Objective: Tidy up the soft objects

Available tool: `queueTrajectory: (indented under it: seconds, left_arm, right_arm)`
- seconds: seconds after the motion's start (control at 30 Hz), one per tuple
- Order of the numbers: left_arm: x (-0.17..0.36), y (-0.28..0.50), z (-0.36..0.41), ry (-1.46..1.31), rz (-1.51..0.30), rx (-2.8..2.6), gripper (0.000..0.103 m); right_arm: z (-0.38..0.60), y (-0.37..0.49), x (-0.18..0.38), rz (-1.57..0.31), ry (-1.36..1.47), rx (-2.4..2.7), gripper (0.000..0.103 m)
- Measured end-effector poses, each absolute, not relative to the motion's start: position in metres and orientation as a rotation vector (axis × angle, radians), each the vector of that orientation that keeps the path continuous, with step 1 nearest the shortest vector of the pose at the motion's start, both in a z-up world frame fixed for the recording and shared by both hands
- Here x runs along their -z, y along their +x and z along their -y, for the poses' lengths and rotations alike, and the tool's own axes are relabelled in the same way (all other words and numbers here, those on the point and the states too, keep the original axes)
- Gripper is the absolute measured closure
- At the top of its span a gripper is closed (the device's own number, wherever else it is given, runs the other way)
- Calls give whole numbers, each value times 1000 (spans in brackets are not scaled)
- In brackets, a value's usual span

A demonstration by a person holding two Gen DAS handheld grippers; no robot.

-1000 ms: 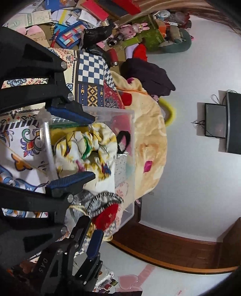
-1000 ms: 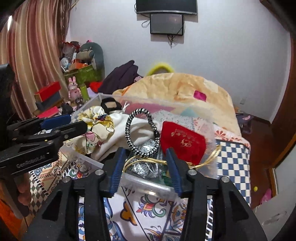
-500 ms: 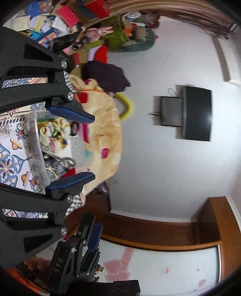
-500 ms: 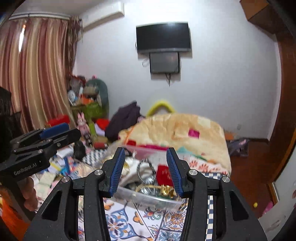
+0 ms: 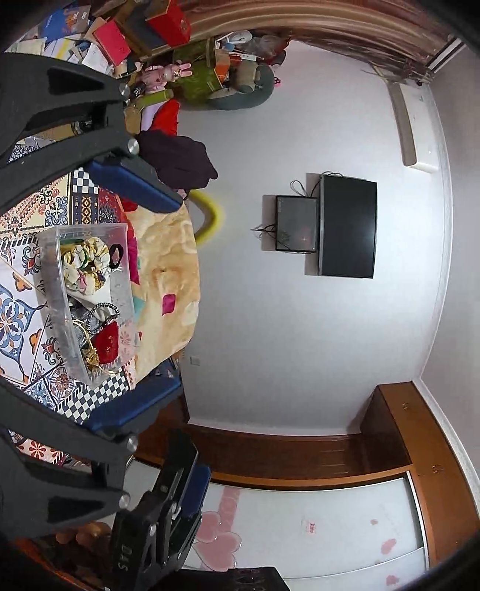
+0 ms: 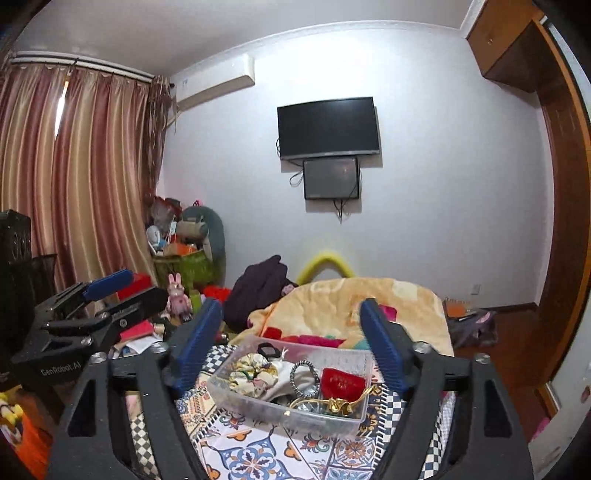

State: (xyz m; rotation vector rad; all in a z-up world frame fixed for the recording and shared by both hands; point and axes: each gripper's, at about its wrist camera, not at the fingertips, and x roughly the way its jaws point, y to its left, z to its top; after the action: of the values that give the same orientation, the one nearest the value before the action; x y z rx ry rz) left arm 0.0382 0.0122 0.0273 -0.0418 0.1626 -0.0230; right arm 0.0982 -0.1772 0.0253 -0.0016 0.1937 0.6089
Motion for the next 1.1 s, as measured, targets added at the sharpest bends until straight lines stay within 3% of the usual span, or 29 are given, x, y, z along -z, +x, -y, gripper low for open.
queueTrajectory:
  seconds: [0.13, 0.3, 1.1]
  left_arm:
    - [-27, 35, -10, -38, -155, 17, 3]
    - [-26, 33, -9, -33, -151, 15, 2]
    - [-23, 32, -5, -18, -155, 21, 1]
  right_arm:
    - [178, 97, -24, -184, 5, -602, 18]
    - [178, 98, -21, -186, 19, -603, 8]
    - [181, 92, -14, -180, 19, -595, 3]
